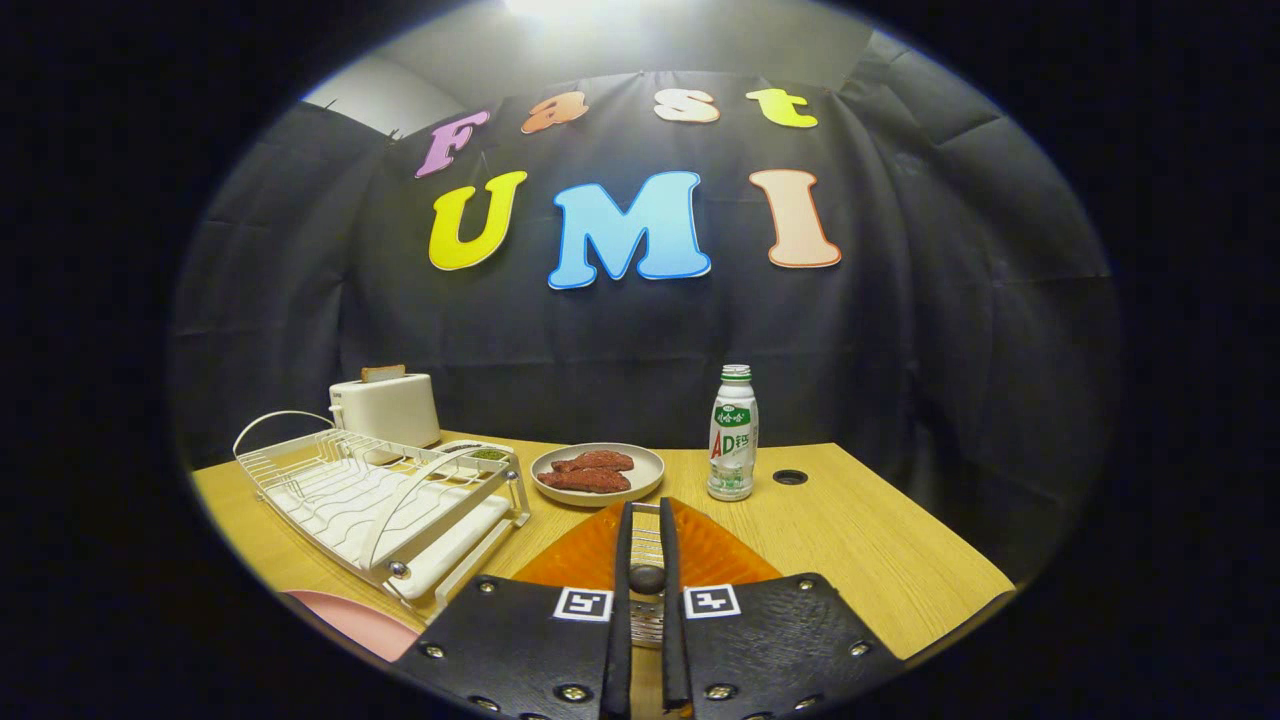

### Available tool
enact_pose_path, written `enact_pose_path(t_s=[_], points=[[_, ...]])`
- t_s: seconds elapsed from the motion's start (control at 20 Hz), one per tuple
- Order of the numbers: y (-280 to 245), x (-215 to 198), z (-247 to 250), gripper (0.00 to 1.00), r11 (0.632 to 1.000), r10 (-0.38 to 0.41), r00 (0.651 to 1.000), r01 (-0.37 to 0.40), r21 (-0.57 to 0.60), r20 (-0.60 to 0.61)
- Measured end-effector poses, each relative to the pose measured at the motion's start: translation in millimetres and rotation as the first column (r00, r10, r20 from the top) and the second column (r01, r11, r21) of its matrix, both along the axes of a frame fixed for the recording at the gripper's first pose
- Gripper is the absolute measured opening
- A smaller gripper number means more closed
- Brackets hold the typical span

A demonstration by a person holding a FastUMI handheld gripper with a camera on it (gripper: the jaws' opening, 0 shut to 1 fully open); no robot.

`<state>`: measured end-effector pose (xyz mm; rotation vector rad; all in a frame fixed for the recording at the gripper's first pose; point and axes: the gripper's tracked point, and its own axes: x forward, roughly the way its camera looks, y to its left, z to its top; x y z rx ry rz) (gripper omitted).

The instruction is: Take the plate from the dish rack, then take the spoon from the basket and place it into the plate.

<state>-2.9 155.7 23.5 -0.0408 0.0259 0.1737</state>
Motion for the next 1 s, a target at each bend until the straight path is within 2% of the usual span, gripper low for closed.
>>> enact_pose_path(t_s=[0.4, 0.55, 0.75, 0.8, 1.0], points=[[8.6, -0.5, 35.6, 0.12, 0.999, 0.008, 1.0, -0.008, -0.053, 0.016], [8.8, 0.0, 35.4, 0.12, 0.998, 0.012, 1.0, -0.013, -0.055, -0.014], [3.3, 6.8, 40.5, 0.12, 0.999, -0.016, 0.999, 0.014, -0.046, -0.035], [6.4, 8.3, 40.5, 0.08, 0.999, -0.005, 0.999, 0.002, -0.045, -0.049], [15.2, 12.4, 58.5, 0.08, 0.999, 0.015, 0.999, -0.017, -0.05, -0.038]])
